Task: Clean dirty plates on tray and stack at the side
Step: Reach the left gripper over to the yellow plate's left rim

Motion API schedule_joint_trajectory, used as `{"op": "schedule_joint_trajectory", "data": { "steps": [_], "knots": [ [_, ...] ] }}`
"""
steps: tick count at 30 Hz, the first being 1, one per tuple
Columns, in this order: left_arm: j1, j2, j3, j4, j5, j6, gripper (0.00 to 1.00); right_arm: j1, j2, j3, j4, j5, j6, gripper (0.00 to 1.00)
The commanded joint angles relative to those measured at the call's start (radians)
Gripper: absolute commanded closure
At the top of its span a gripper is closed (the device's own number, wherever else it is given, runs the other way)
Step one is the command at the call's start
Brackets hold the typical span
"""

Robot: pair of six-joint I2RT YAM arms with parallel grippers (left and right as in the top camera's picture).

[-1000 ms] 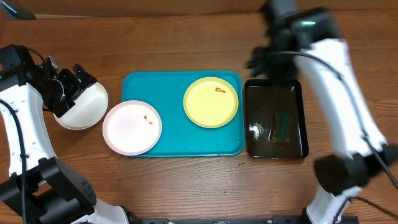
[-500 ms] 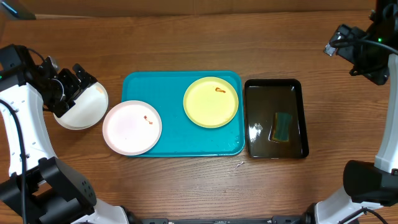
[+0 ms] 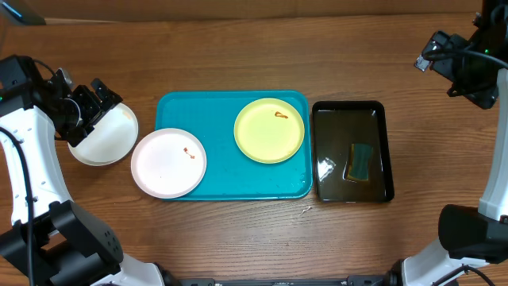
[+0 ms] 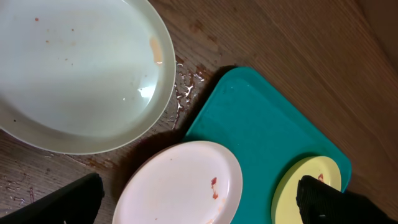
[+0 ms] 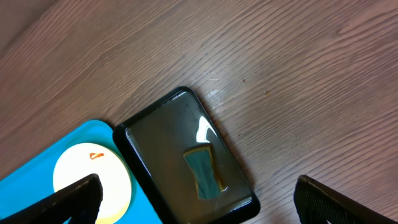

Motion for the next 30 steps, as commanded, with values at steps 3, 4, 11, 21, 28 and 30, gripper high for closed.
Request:
{"op": "schedule_joint_trajectory", "data": {
  "steps": [3,4,11,21,28,30],
  "knots": [
    [-0.005,-0.013,0.013,-0.093,0.172,0.024,0.00,-0.002,0.000,0.002,0.003,-0.005,-0.003,0.00],
    [-0.020,-0.013,0.003,-0.097,0.218,0.022,0.08,-0.002,0.000,0.002,0.003,-0.004,-0.003,0.00],
    [-0.360,-0.013,-0.024,-0.189,0.018,-0.044,0.43,-0.002,0.000,0.002,0.003,-0.005,-0.003,0.00],
    [-0.898,0.005,-0.026,0.014,-0.322,-0.319,0.50,-0.002,0.000,0.002,0.003,-0.005,-0.003,0.00],
    [-1.070,0.057,-0.027,0.019,-0.514,-0.475,0.65,-0.002,0.000,0.002,0.003,-0.004,-0.003,0.00],
    [-1.081,0.089,-0.027,0.014,-0.523,-0.505,0.64,-0.002,0.000,0.002,0.003,-0.004,-0.003,0.00]
  ]
}}
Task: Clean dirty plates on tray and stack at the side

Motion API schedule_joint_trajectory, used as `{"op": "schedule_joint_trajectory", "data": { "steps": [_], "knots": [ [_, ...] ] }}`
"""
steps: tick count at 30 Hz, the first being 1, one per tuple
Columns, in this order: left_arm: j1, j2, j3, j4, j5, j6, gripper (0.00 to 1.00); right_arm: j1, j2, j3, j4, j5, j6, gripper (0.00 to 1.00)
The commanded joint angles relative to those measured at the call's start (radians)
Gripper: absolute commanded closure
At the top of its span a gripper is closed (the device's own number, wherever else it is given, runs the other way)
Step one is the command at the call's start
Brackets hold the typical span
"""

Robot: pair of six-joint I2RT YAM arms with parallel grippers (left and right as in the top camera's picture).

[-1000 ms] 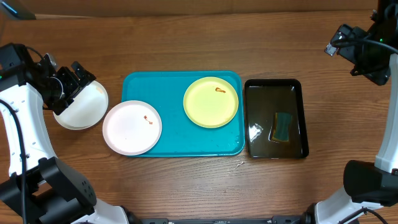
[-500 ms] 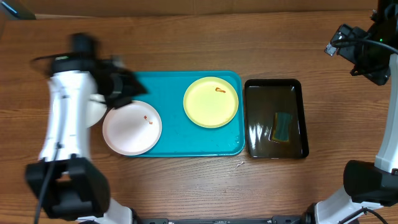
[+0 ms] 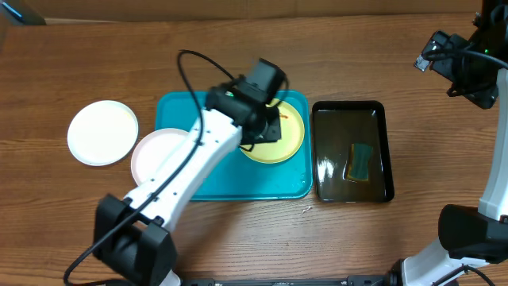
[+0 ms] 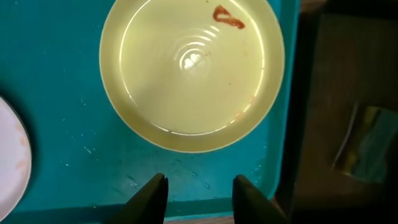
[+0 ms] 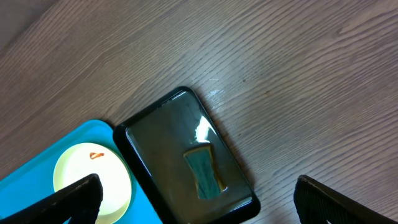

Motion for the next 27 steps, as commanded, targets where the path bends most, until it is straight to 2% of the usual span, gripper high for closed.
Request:
{"op": "schedule_joint_trajectory", "data": {
  "steps": [1,5,10,16,22,27],
  "knots": [
    [-0.008,0.071,-0.005,-0.006,-0.112,-0.111,0.63,-0.002,0.000,0.002,0.002,-0.005,-0.003,0.00],
    [0.016,0.140,-0.005,-0.006,-0.097,-0.129,0.59,-0.002,0.000,0.002,0.002,-0.004,-0.003,0.00],
    [0.098,0.201,-0.005,-0.002,0.010,-0.129,0.59,-0.002,0.000,0.002,0.002,-0.004,-0.003,0.00],
    [0.156,0.277,-0.005,-0.013,0.080,-0.130,0.73,-0.002,0.000,0.002,0.002,-0.004,-0.003,0.00],
    [0.154,0.346,-0.005,-0.014,0.101,-0.129,0.69,-0.002,0.000,0.002,0.002,-0.004,-0.003,0.00],
    [0.151,0.377,-0.005,-0.015,0.100,-0.112,0.73,-0.002,0.000,0.002,0.002,-0.004,-0.003,0.00]
  ]
}}
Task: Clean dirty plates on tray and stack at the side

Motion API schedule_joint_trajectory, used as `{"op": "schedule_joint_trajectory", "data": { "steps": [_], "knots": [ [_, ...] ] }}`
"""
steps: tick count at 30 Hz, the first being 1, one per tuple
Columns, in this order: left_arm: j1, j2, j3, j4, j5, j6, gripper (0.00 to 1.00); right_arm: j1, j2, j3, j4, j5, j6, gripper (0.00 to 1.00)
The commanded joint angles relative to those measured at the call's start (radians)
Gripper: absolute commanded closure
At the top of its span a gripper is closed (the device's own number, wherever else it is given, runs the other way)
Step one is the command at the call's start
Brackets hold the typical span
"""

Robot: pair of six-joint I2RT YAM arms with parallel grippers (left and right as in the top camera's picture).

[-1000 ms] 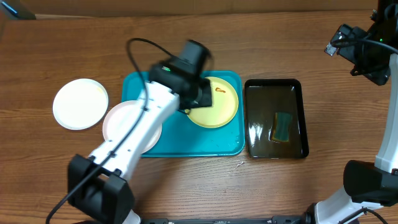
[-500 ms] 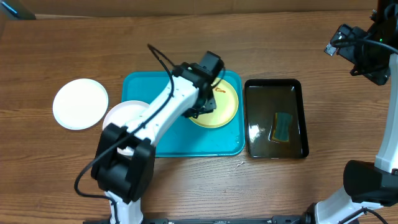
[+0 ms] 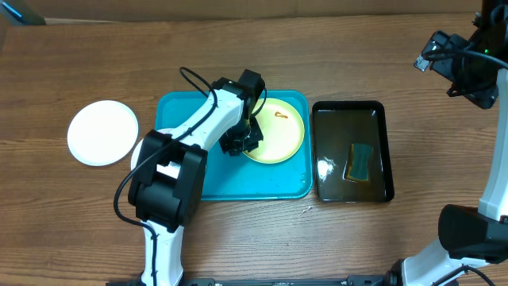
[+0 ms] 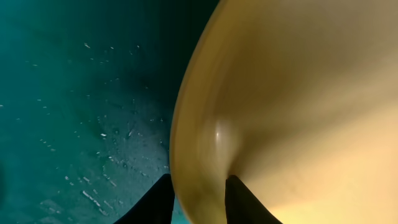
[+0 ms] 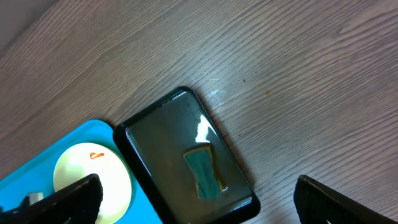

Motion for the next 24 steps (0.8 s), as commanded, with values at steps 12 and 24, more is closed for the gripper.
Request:
{"op": "schedule_joint_trajectory", "data": {
  "steps": [12,24],
  "knots": [
    [0.103,0.009,0.021,-0.094,-0.373,0.219,0.91,-0.002,0.000,0.002,0.003,-0.004,-0.003,0.00],
    [0.161,0.009,0.021,-0.019,-0.283,0.394,0.83,-0.002,0.000,0.002,0.003,-0.004,-0.003,0.00]
  ]
}}
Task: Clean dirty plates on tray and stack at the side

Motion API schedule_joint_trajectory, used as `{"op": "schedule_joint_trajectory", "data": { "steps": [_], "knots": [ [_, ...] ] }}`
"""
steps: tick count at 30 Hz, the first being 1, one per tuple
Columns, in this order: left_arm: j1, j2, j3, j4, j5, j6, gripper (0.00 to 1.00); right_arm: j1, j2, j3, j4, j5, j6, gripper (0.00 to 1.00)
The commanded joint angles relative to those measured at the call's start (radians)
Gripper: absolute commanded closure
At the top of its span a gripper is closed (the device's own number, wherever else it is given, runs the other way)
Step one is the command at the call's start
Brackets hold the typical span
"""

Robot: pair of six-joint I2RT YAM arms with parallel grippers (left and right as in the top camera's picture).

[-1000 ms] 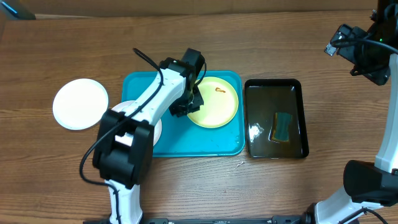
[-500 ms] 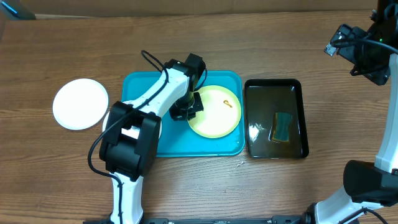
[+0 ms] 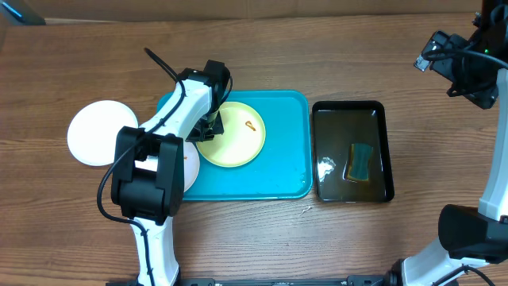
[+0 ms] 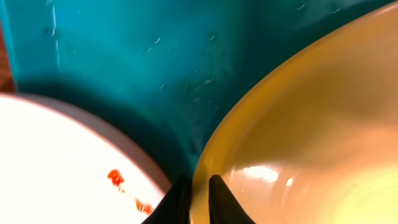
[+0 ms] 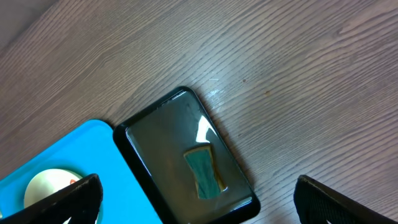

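Note:
A yellow plate point(image 3: 235, 137) with a red smear lies left of centre on the teal tray point(image 3: 278, 171). My left gripper point(image 3: 210, 125) is shut on its left rim; in the left wrist view the two fingers point(image 4: 219, 200) pinch the yellow plate point(image 4: 298, 137) edge. A white plate point(image 4: 56, 162) with red stains lies beside it, mostly hidden under my arm in the overhead view point(image 3: 191, 161). Another white plate point(image 3: 99, 133) rests on the table left of the tray. My right gripper point(image 5: 199, 205) hangs open, high above the table's right side.
A black tray point(image 3: 352, 151) of water holding a green sponge point(image 3: 359, 161) stands right of the teal tray. The wooden table point(image 3: 262, 238) spreads all around. My left arm's cable loops over the tray's left end.
The yellow plate has shifted from the tray's right part to left of centre, with my left gripper on its rim. The jaws are now closed tight on it. The right arm is unchanged.
My left gripper was open beside a white plate at the table's left. Then that plate lay flat there and the gripper hung open over the yellow plate. Then it sat at the yellow plate's left rim, and now holds it, farther left.

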Motion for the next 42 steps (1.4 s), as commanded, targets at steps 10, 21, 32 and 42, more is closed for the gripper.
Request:
{"op": "schedule_joint_trajectory", "data": {
  "steps": [10,21,32,42],
  "knots": [
    [-0.010,0.007,0.002,0.072,0.301,0.286,0.56,0.000,0.000,0.001,0.002,-0.206,-0.023,0.07],
    [-0.010,0.007,0.002,0.097,0.375,0.277,0.44,0.202,-0.001,-0.348,0.066,0.012,-0.023,0.28],
    [-0.010,0.008,0.002,0.098,0.375,0.277,0.39,0.212,-0.001,-0.875,0.539,-0.001,-0.021,0.16],
    [-0.010,0.008,0.002,0.098,0.375,0.277,0.37,0.212,-0.001,-1.112,0.801,-0.001,-0.013,0.37]
  ]
}}
